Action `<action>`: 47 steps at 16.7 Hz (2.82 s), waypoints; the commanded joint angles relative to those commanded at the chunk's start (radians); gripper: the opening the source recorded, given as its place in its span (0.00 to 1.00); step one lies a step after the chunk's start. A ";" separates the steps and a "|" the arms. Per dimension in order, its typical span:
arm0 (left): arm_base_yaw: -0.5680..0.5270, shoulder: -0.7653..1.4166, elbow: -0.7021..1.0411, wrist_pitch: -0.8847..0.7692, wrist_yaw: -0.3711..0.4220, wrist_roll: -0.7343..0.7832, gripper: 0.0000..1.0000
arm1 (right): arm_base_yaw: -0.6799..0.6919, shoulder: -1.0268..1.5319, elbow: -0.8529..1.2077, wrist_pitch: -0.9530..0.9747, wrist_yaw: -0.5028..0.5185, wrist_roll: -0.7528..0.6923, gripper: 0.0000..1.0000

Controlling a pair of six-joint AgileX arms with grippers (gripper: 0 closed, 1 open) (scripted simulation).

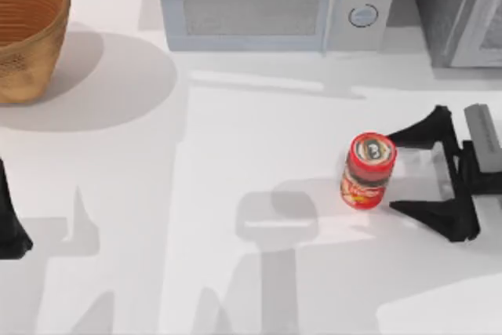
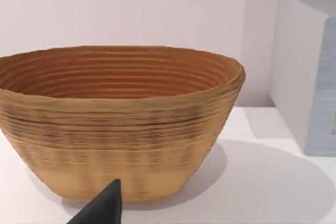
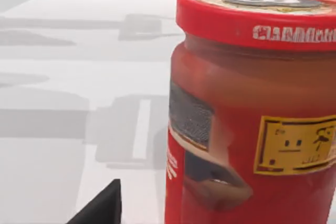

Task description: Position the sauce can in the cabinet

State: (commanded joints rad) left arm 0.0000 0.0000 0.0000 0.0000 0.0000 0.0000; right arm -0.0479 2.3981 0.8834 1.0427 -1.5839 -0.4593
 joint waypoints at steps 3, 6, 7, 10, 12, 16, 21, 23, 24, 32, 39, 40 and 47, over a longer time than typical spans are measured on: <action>0.000 0.000 0.000 0.000 0.000 0.000 1.00 | 0.006 0.025 0.006 0.124 0.006 0.102 1.00; 0.000 0.000 0.000 0.000 0.000 0.000 1.00 | 0.030 0.058 0.013 0.283 0.031 0.236 1.00; 0.000 0.000 0.000 0.000 0.000 0.000 1.00 | 0.042 0.070 0.015 0.339 0.044 0.283 1.00; 0.000 0.000 0.000 0.000 0.000 0.000 1.00 | 0.086 0.103 0.019 0.502 0.090 0.417 1.00; 0.000 0.000 0.000 0.000 0.000 0.000 1.00 | 0.118 0.122 0.021 0.595 0.122 0.491 1.00; 0.000 0.000 0.000 0.000 0.000 0.000 1.00 | 0.161 0.147 0.020 0.706 0.166 0.578 1.00; 0.000 0.000 0.000 0.000 0.000 0.000 1.00 | 0.164 0.148 0.019 0.713 0.169 0.583 1.00; 0.000 0.000 0.000 0.000 0.000 0.000 1.00 | 0.164 0.148 0.019 0.713 0.169 0.583 0.85; 0.000 0.000 0.000 0.000 0.000 0.000 1.00 | 0.164 0.148 0.019 0.713 0.169 0.583 0.77; 0.000 0.000 0.000 0.000 0.000 0.000 1.00 | 0.164 0.148 0.019 0.713 0.169 0.583 0.17; 0.000 0.000 0.000 0.000 0.000 0.000 1.00 | 0.164 0.148 0.019 0.713 0.169 0.583 0.00; 0.000 0.000 0.000 0.000 0.000 0.000 1.00 | 0.164 0.148 0.019 0.713 0.169 0.583 0.00; 0.000 0.000 0.000 0.000 0.000 0.000 1.00 | 0.156 0.131 0.036 0.640 0.175 0.589 0.00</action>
State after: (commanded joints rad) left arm 0.0000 0.0000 0.0000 0.0000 0.0000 0.0000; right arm 0.1081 2.5291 0.9189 1.6822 -1.4092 0.1295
